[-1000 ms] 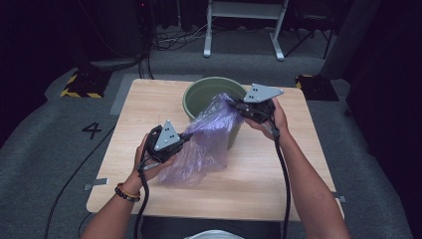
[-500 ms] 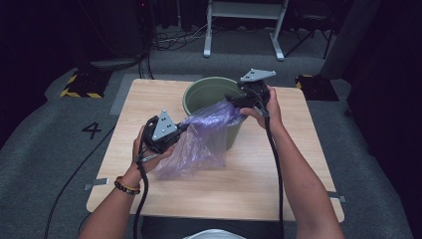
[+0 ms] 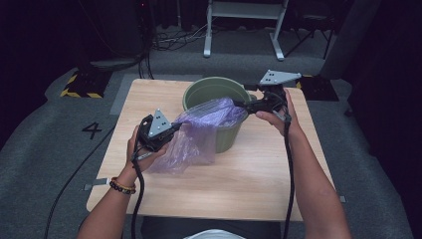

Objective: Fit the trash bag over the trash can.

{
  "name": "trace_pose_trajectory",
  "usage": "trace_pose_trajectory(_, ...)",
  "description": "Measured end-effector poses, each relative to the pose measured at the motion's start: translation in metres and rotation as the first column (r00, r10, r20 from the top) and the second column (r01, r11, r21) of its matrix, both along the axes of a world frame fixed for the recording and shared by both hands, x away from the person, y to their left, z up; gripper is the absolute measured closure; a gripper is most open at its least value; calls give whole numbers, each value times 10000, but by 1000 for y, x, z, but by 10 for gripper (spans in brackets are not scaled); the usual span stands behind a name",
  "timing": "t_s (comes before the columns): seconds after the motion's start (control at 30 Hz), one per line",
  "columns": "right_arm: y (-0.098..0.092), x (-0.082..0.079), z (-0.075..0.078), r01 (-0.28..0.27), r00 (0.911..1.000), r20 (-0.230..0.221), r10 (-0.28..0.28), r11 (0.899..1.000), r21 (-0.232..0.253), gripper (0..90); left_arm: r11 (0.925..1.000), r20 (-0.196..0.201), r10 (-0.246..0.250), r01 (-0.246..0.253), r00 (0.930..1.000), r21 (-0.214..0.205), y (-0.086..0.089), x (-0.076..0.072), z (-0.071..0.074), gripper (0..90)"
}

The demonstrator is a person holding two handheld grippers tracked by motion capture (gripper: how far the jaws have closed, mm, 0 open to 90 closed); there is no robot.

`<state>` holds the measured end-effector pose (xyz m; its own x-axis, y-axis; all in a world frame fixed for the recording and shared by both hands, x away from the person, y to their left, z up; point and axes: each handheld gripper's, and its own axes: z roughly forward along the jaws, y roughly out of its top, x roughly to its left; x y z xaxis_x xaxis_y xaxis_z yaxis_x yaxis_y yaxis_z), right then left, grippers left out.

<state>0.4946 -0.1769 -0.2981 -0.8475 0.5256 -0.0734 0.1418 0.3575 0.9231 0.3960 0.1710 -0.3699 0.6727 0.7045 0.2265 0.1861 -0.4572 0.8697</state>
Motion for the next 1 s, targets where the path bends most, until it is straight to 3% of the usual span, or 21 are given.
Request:
trace_pose_trajectory(0.17, -2, -14, -6, -386, 9990, 206, 398, 9978, -531, 272, 9997, -103, -230, 230, 9997, -8, -3, -2, -2, 900)
trace_pose_trajectory(0.2, -2, -19, -12, -918, 9956, 108, 931, 9920, -865, 326, 9990, -108, -442, 441, 9990, -119, -5, -3, -2, 900)
trace_pose_trajectory(0.3, 2, -24, -21, -1208, 9920, 168, 1250, 9799, -1589, 434, 9982, -109, -595, 594, 9982, -111, -9, -4, -2, 900)
trace_pose_trajectory(0.43, 1, -25, -25, -1499, 9880, 156, 1539, 9774, -1493, 660, 9968, -92, -769, 767, 9970, -206, -12, -5, -1, 899)
trace_pose_trajectory(0.53, 4, -23, -27, -1213, 9912, 291, 1290, 9747, -1876, 799, 9954, -5, -948, 948, 9955, -157, -13, -5, 0, 899)
trace_pose_trajectory(0.7, 12, -9, -30, -711, 9964, 313, 788, 9775, -1988, 892, 9929, 60, -1167, 1168, 9931, -201, -15, -5, 2, 895)
trace_pose_trajectory(0.9, 20, 15, -28, 500, 9987, 28, -503, 9826, -1789, 864, 9890, -43, -1480, 1481, 9890, 7, -23, -3, 6, 860)
trace_pose_trajectory(1.0, 26, 25, -28, 1297, 9910, -58, -1341, 9681, -2142, 790, 9875, 6, -1559, 1558, 9878, 237, -27, -3, 7, 861)
